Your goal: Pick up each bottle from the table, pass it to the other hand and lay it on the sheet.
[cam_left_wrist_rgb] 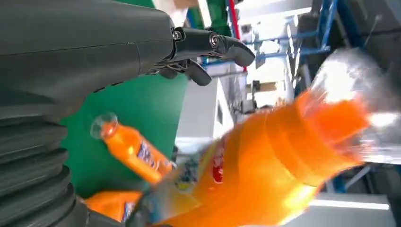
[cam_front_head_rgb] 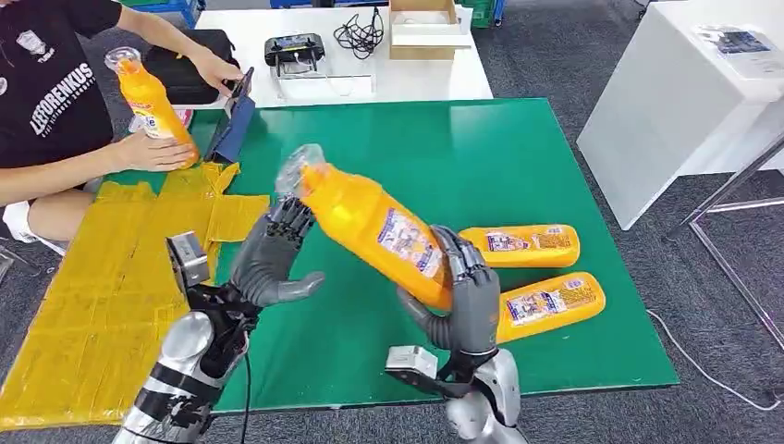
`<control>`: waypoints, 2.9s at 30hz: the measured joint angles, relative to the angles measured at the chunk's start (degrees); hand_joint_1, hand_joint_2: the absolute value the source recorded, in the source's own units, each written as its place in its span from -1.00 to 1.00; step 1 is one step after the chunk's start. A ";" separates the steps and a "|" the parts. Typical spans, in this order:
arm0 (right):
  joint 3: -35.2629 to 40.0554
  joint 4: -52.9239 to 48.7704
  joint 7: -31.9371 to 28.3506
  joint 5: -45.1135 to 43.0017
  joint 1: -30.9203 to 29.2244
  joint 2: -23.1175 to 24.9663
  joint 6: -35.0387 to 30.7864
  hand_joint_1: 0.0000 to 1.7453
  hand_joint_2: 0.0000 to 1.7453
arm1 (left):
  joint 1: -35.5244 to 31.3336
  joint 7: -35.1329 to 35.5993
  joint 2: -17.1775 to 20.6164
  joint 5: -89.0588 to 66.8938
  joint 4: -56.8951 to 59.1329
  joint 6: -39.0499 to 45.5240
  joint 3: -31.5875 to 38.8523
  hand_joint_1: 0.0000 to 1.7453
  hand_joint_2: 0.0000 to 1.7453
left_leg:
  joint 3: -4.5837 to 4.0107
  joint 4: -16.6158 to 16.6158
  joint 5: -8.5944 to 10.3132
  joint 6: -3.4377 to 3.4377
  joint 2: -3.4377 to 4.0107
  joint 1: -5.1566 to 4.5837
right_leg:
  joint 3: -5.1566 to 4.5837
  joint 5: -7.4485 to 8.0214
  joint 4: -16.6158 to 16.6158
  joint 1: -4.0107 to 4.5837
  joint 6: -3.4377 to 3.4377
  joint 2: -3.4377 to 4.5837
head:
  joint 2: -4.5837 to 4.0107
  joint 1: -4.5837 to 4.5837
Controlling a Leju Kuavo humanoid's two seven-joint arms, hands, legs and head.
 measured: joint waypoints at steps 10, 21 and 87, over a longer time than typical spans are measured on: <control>5.04 4.65 -1.99 3.76 -2.98 0.79 -0.46 1.00 1.00 | -2.16 0.79 -0.44 3.64 4.15 -0.35 -4.17 1.00 1.00 | -0.02 0.00 0.00 0.00 0.00 0.00 | -0.01 0.00 0.00 -0.02 0.00 0.00 | 0.00 0.02; 7.56 9.64 -1.40 1.99 -5.70 1.22 -0.46 1.00 1.00 | -1.44 0.17 -1.35 8.02 4.72 1.44 -4.70 1.00 1.00 | -0.02 0.00 0.00 0.00 0.05 0.00 | -0.04 0.00 0.00 -0.01 0.00 0.01 | 0.00 0.02; -18.21 -6.21 15.50 6.32 -11.15 -27.17 32.61 -1.00 1.00 | -18.75 23.89 5.90 -87.76 46.29 36.48 4.22 -1.00 1.00 | -0.15 0.04 0.04 0.05 0.05 -0.13 | -0.09 0.07 0.02 -0.05 0.05 0.00 | 0.00 -0.02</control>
